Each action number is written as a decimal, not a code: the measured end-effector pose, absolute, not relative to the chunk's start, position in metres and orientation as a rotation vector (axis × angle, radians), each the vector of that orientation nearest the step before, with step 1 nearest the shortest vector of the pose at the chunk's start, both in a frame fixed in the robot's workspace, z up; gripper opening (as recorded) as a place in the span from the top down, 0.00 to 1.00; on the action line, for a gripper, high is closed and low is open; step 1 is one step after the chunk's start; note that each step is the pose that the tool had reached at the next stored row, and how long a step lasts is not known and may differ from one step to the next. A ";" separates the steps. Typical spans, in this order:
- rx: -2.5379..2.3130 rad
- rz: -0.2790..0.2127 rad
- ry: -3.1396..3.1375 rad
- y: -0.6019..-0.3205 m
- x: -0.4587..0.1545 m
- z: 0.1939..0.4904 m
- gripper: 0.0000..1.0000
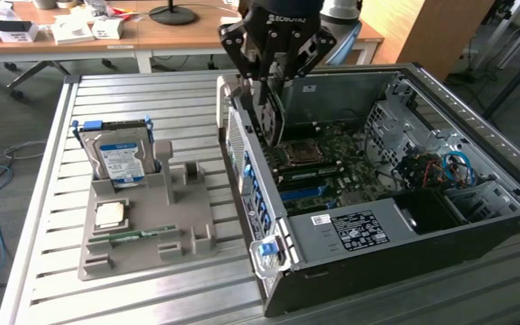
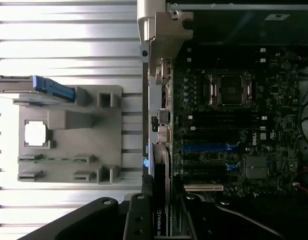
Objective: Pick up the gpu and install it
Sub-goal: 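Pick up the gpu and move the gpu toward the slot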
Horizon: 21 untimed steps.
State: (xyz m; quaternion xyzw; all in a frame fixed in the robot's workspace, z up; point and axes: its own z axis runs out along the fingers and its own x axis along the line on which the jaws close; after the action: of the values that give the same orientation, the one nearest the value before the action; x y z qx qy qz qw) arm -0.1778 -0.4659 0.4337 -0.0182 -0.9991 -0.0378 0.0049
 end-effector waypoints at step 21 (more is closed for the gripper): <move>-0.057 -0.122 -3.129 -0.466 -0.137 0.434 0.74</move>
State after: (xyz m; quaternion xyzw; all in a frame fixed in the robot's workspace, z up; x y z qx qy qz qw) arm -0.1374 -0.4665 0.4337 -0.0182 -0.9991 -0.0388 0.0049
